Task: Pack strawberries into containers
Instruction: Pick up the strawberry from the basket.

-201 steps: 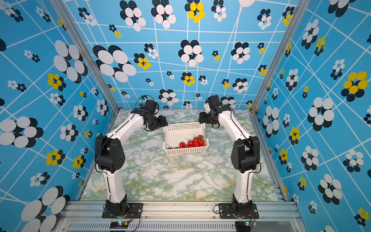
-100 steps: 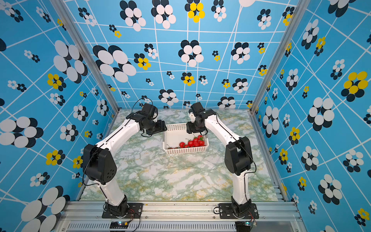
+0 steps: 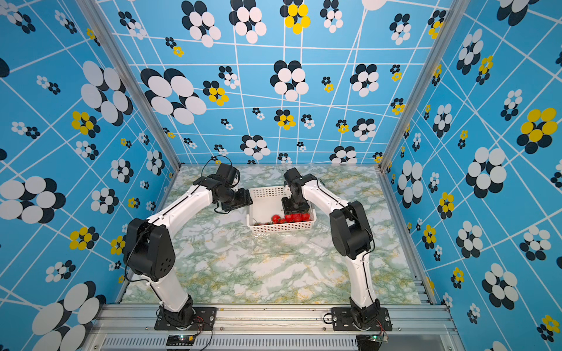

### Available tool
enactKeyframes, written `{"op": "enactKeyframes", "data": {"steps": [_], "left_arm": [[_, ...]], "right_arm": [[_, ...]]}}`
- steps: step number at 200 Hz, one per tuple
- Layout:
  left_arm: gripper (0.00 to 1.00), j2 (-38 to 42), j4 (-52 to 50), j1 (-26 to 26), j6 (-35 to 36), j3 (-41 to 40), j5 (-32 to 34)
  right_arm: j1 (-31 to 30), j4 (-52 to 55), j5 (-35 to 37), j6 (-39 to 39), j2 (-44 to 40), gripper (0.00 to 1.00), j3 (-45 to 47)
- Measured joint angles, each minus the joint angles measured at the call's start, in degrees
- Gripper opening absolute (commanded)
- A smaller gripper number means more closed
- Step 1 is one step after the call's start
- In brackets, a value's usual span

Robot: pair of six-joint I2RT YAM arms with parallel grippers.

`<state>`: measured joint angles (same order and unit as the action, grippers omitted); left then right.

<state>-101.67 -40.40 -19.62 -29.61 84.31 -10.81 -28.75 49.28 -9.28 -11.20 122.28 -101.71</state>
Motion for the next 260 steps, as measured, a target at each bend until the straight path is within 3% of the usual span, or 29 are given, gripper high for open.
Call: {"op": "enactKeyframes", "data": {"steps": [125, 166, 260], "left_arm": [[0.72, 2.19, 0.63, -0.28, -0.04, -1.88, -0.31], [0.72, 2.23, 0.68, -0.28, -0.02, -2.19, -0.33], [0.72, 2.25, 0.83, -0.28, -0.02, -2.21, -0.33]], "right_arm": [[-0.79, 1.36, 1.73, 0.31, 5.14, 0.41, -0.04], [-0.85, 1.49, 2.14, 0.79, 5.14, 0.52, -0.96], [-0.85, 1.64, 2.19, 1.57, 8.63, 0.45, -6.67]]}}
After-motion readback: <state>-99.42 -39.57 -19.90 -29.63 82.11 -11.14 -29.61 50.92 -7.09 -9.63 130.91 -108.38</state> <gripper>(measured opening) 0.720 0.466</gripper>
